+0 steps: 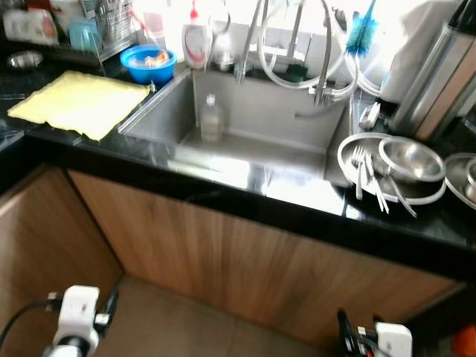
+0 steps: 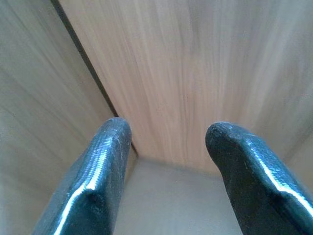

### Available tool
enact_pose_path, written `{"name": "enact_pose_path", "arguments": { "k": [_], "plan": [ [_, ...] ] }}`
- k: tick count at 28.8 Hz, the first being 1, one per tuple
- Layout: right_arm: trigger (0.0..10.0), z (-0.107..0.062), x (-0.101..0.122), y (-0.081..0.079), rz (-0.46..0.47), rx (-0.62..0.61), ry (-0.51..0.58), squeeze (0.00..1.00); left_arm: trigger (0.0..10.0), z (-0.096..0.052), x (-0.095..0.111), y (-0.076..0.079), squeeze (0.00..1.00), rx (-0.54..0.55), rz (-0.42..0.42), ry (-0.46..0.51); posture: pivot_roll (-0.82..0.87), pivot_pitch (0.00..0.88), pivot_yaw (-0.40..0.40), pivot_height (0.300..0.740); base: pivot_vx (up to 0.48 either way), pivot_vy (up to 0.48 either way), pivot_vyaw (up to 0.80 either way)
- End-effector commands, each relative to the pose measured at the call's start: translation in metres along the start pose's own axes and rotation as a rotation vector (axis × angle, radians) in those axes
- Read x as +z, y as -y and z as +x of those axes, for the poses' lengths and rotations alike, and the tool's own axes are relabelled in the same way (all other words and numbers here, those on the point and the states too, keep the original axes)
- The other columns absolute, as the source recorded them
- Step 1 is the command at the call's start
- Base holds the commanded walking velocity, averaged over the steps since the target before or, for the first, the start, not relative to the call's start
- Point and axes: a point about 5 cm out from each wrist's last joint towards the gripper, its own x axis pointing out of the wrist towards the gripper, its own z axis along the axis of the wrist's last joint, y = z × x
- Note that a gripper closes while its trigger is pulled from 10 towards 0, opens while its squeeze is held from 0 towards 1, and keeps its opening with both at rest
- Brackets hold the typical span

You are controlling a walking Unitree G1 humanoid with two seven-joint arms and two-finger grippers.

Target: Kitchen organization

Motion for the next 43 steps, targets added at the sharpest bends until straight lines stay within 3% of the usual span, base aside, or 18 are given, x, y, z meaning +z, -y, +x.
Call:
{"name": "enact_pose_path", "arguments": {
  "k": [1, 9, 11, 17, 23, 28, 32, 33, 34, 36, 38, 39, 43],
  "plan": [
    [10.0, 0.001, 0.018, 0.0, -0.014, -0.004, 0.048, 0.0, 10.0, -0.001, 0.011, -0.006, 0.0, 0.039, -0.013, 0.035, 0.05, 0.0, -0.054, 0.74, 0.0, 0.0, 0.0],
    [10.0, -0.007, 0.054, 0.0, -0.06, -0.024, 0.11, 0.0, 10.0, -0.004, 0.052, -0.008, 0.0, 0.124, -0.043, 0.168, 0.05, 0.0, -0.07, 0.74, 0.0, 0.0, 0.0],
    [10.0, 0.005, 0.068, -0.001, -0.066, -0.018, 0.133, 0.0, 10.0, 0.009, 0.072, -0.003, 0.0, 0.133, -0.059, 0.244, 0.04, 0.0, -0.082, 0.74, 0.0, 0.0, 0.0],
    [10.0, 0.026, 0.082, -0.006, -0.086, 0.009, 0.145, 0.0, 10.0, 0.027, 0.095, 0.016, 0.0, 0.1, -0.089, 0.296, 0.05, 0.0, -0.093, 0.74, 0.0, 0.0, 0.0],
    [10.0, 0.043, 0.095, -0.015, -0.079, 0.031, 0.165, 0.0, 10.0, 0.039, 0.099, 0.038, 0.0, 0.065, -0.096, 0.289, 0.03, 0.0, -0.102, 0.74, 0.0, 0.0, 0.0],
    [10.0, 0.043, 0.107, -0.013, -0.088, 0.041, 0.199, 0.0, 10.0, 0.045, 0.109, 0.066, 0.0, -0.027, -0.098, 0.321, 0.0, 0.0, -0.103, 0.74, 0.0, 0.0, 0.0],
    [10.0, 0.042, 0.108, -0.008, -0.093, 0.024, 0.203, 0.0, 10.0, 0.046, 0.109, 0.079, 0.0, -0.073, -0.087, 0.324, 0.0, 0.0, -0.094, 0.74, 0.0, 0.0, 0.0],
    [10.0, 0.042, 0.109, -0.009, -0.087, 0.022, 0.208, 0.01, 10.0, 0.046, 0.11, 0.08, 0.0, -0.078, -0.088, 0.327, 0.0, 0.0, -0.094, 0.74, 0.0, 0.0, 0.0],
    [10.0, 0.043, 0.11, -0.01, -0.083, 0.021, 0.213, 0.15, 10.0, 0.046, 0.111, 0.08, 0.0, -0.081, -0.088, 0.329, 0.0, 0.0, -0.094, 0.74, 0.0, 0.0, 0.0],
    [10.0, 0.044, 0.111, -0.013, -0.085, 0.017, 0.219, 0.21, 10.0, 0.047, 0.113, 0.079, 0.0, -0.082, -0.089, 0.333, 0.01, 0.0, -0.09, 0.74, 0.0, 0.0, 0.0],
    [10.0, 0.047, 0.113, -0.018, -0.086, 0.019, 0.222, 0.13, 10.0, 0.049, 0.114, 0.076, 0.0, -0.084, -0.085, 0.336, 0.02, 0.0, -0.092, 0.74, 0.0, 0.0, 0.0],
    [10.0, 0.048, 0.114, -0.02, -0.087, 0.027, 0.226, 0.0, 10.0, 0.049, 0.113, 0.075, 0.0, -0.083, -0.083, 0.335, 0.02, 0.0, -0.093, 0.74, 0.0, 0.0, 0.0],
    [10.0, 0.048, 0.116, -0.022, -0.079, 0.036, 0.236, 0.0, 10.0, 0.049, 0.113, 0.074, 0.0, -0.08, -0.073, 0.335, 0.02, 0.0, -0.087, 0.74, 0.0, 0.0, 0.0]
  ]
}}
